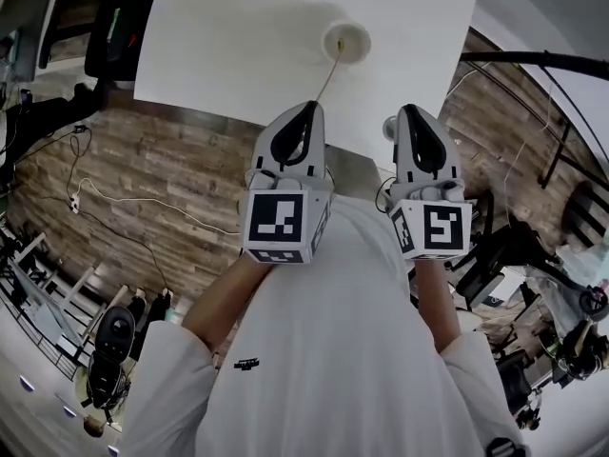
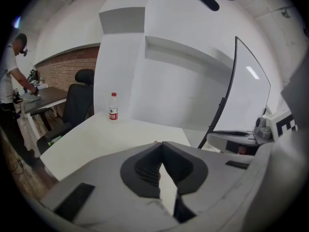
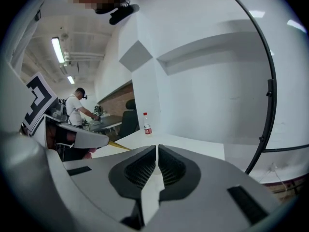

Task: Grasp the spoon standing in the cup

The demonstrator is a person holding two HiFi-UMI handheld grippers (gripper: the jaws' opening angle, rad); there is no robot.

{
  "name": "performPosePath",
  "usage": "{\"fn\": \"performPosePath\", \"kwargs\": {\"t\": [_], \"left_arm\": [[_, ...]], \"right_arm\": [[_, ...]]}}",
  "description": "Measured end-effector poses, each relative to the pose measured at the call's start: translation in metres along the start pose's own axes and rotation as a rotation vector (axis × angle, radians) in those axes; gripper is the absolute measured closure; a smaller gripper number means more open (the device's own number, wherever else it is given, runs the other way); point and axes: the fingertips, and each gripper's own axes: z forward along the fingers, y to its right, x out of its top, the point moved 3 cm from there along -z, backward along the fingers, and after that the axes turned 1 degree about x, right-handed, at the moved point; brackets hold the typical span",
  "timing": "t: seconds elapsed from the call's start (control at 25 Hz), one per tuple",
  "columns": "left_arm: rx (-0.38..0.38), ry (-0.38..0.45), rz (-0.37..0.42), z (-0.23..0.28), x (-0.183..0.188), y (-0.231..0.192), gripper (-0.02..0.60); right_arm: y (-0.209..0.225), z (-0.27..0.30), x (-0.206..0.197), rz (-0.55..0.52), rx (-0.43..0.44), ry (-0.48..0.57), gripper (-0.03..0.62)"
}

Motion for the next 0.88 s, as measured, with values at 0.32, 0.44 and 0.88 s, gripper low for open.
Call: {"fn": "performPosePath", "kwargs": {"t": [0.32,0.44,0.88], "left_arm": [[-0.028,0.056,-0.007,-0.032,0.023,-0.009,0.581],[-0.025,0.090,-0.002,-0.046,0.034,-0.015,0.581],[-0.054,0.151,0.010,-0.069,0.054,-0.033,0.581]], "right_arm": [[-0.001,-0.011,0.028,0.019,-0.008,0.082,0.589],[-0.001,-0.015,0.038,0.022,-0.011,0.108,0.589],[-0.005,-0.023,0.067,-0.024,0.040,0.151,0.589]]}}
